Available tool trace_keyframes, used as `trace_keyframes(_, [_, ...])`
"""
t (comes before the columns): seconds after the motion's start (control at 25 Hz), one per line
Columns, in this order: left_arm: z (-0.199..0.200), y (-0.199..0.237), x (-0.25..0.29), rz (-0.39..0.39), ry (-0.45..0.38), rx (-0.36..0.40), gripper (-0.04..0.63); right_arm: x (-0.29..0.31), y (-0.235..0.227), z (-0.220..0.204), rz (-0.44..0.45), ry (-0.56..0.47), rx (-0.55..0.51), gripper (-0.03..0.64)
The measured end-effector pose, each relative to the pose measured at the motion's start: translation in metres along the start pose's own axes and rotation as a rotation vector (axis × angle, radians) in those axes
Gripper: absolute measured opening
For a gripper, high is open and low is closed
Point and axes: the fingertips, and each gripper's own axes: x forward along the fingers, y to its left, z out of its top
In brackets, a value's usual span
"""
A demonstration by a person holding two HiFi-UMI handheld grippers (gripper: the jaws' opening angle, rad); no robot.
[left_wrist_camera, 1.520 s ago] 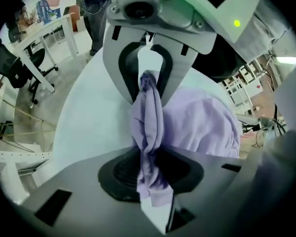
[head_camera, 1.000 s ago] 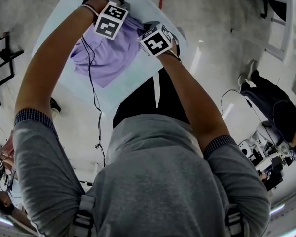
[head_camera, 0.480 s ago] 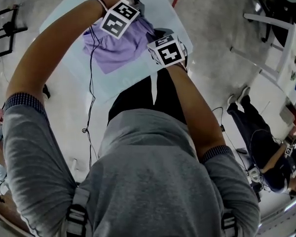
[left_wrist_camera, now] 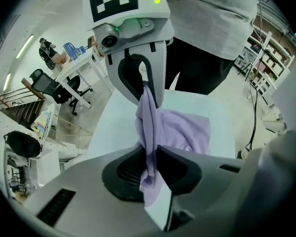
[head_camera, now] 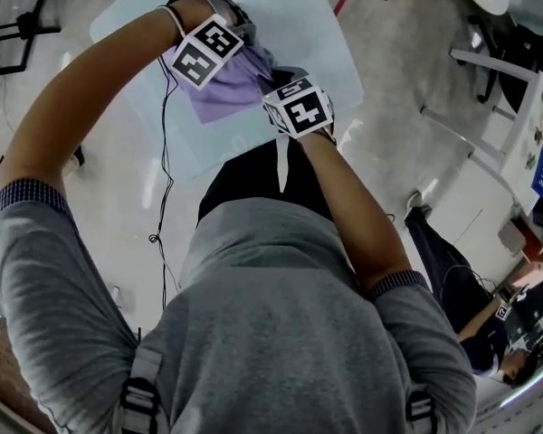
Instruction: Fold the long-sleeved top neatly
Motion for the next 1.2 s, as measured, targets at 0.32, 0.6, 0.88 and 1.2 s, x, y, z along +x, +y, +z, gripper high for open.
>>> trace_keyframes(0.32, [-0.025, -0.051, -0.004, -0.023, 0.033, -0.058, 0.087, 0.032, 0.048, 0.008, 0.077, 0.021, 0.018, 0.068])
trace_keyframes(0.6, [-0.042, -0.091, 0.004, -0.050, 0.059, -0.068, 0.089, 0.066, 0.083, 0.005, 0.139, 0.042, 0.041, 0.069])
trace_keyframes(0.88, [-0.068, -0.130, 0.015, -0.073, 0.082, -0.099, 0.089, 0.104, 0.115, 0.007, 0.188, 0.057, 0.050, 0.072])
trace_keyframes(1.2, [-0.085, -0.157, 0.035, -0.089, 0.082, -0.172, 0.111, 0.135, 0.135, -0.001, 0.243, 0.093, 0.061, 0.102])
